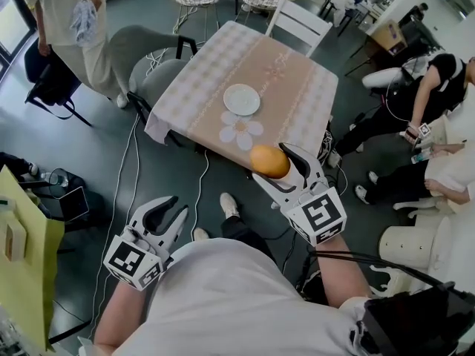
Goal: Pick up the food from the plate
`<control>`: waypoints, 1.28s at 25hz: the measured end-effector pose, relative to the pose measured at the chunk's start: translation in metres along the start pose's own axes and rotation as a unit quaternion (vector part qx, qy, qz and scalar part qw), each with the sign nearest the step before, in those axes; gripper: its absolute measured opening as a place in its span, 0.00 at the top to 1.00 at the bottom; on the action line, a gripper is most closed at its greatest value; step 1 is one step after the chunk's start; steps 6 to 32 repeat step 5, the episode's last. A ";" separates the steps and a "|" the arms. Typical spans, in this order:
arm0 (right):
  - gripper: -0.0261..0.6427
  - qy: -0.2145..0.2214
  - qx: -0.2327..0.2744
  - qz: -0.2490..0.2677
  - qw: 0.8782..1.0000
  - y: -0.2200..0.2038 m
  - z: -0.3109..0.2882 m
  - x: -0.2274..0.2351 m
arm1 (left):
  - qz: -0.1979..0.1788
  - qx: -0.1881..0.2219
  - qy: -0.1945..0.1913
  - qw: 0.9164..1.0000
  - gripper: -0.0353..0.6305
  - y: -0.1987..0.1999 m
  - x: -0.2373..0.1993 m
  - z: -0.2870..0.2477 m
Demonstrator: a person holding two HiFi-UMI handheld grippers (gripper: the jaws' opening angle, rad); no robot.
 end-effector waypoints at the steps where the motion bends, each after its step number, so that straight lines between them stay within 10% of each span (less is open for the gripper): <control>1: 0.46 0.000 0.000 -0.001 1.000 -0.001 0.000 0.002 | 0.001 0.000 0.001 1.000 0.78 0.000 0.000 -0.002; 32: 0.46 -0.001 -0.002 -0.002 1.000 -0.004 0.000 0.011 | 0.000 -0.002 0.001 1.000 0.78 0.003 0.001 -0.010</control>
Point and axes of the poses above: the fingertips, and each gripper's own axes: z backward along the fingers, x to its right, y out of its top, the point moved 6 cm from there along z, backward along the fingers, and after that the axes turned 12 degrees about y, right-handed, at the moved point
